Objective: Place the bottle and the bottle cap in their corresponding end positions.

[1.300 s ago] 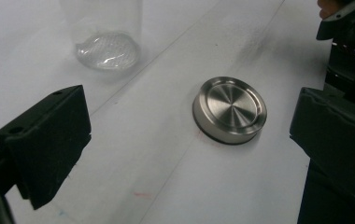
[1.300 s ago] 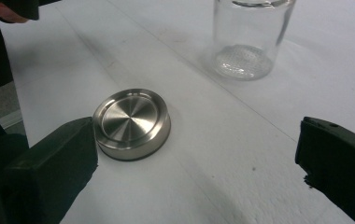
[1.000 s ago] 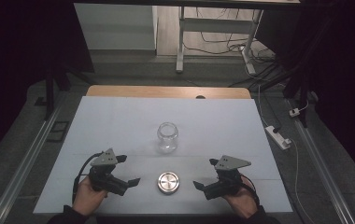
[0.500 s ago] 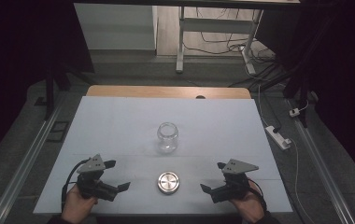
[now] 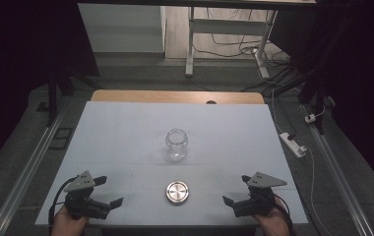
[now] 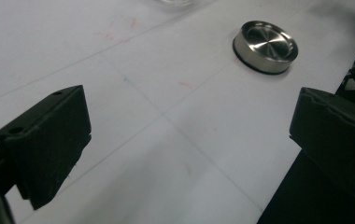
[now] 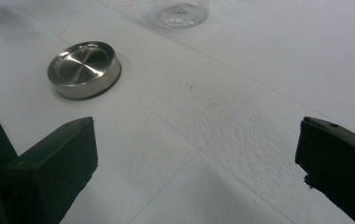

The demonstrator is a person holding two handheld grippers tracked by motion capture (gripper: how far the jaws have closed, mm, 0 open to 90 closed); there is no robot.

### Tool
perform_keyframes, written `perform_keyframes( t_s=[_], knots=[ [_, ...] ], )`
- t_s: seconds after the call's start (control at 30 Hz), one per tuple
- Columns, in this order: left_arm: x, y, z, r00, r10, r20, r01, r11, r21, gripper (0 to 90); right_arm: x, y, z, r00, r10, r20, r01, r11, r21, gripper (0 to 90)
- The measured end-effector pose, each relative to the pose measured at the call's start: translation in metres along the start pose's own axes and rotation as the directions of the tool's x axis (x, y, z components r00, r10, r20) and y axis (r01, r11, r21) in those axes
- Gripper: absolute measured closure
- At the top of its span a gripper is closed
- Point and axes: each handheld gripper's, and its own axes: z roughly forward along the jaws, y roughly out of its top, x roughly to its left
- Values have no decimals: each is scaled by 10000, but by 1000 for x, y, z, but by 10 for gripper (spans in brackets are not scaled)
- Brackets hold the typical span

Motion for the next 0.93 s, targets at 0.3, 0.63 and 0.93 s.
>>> perform_keyframes(
  t_s=[0.3,0.63,0.93],
  knots=[
    [6,-18,-17,9970,-629,-457,626,9980,-83,0,-9,-15,-21,9964,632,570,-631,9980,-29,0],
    [5,-29,-24,9879,-768,-1350,822,9960,352,0,-13,-27,-33,9890,953,1131,-998,9944,353,0],
    [2,-32,-23,9841,-691,-1637,833,9932,818,0,-14,-32,-41,9850,1162,1273,-1233,9911,497,0]
  ],
)
